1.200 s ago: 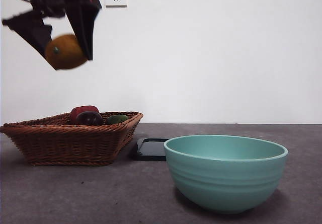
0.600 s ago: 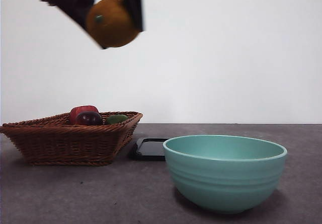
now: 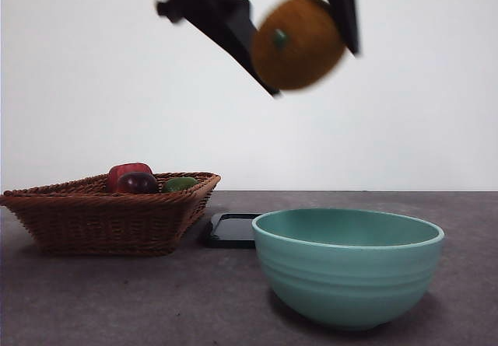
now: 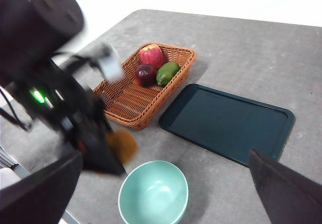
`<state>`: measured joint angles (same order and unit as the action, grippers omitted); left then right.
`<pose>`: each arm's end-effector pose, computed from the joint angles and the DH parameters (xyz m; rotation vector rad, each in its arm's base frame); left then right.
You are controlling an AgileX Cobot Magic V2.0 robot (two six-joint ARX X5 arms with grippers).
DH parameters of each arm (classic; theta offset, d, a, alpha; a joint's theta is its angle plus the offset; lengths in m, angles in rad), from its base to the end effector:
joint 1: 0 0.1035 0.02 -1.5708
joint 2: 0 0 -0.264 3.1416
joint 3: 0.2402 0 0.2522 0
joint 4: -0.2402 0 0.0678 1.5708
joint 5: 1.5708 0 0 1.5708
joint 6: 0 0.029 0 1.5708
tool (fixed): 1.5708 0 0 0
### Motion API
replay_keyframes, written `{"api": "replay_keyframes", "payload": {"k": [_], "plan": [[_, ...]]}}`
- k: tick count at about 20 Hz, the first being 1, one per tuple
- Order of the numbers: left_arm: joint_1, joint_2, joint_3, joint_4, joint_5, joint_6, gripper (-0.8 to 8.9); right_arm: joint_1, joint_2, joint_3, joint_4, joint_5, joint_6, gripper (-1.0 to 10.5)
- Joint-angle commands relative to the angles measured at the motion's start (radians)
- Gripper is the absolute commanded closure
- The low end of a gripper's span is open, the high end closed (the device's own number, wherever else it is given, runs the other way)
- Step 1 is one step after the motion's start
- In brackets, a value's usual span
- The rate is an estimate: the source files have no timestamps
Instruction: Pick up the wifruite, put it on the bowl, pick up the plate, put it on desk
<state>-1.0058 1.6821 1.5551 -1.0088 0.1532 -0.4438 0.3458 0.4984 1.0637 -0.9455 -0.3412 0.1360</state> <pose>0.1786 -0.2900 0.3069 0.1355 1.2722 -0.7523 0.0448 0.0265 0.3763 0.1281 0.4332 0.6511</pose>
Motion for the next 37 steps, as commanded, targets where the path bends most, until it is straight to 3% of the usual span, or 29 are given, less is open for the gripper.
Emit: {"api": "replay_keyframes", "payload": {"k": [1,13,27,29,31,32,37], "plan": [[-0.035,0.072,0.020,0.043,-0.017,-0.014,5.38,0.005,0.002,0.018,0.010,-0.003,0.010,3.8],[-0.076,0.273,0.021,0.113,-0.113,-0.024,5.39,0.005,0.002,0.018,0.010,-0.002,0.010,3.8],[-0.078,0.365,0.021,0.117,-0.124,0.022,5.36,0.005,0.002,0.018,0.010,-0.002,0.010,3.8],[-0.078,0.365,0.021,0.111,-0.124,0.034,4.74,0.005,0.002,0.018,0.009,-0.002,0.010,3.8],[-0.078,0.365,0.021,0.119,-0.124,0.034,3.07,0.005,0.002,0.018,0.009,-0.002,0.010,3.8],[-0.078,0.365,0.021,0.122,-0.124,0.033,2.71,0.005,0.002,0.018,0.009,-0.002,0.010,3.8],[-0.078,0.356,0.087,0.096,-0.125,0.036,2.73,0.005,0.002,0.018,0.009,-0.002,0.009,3.8]]}}
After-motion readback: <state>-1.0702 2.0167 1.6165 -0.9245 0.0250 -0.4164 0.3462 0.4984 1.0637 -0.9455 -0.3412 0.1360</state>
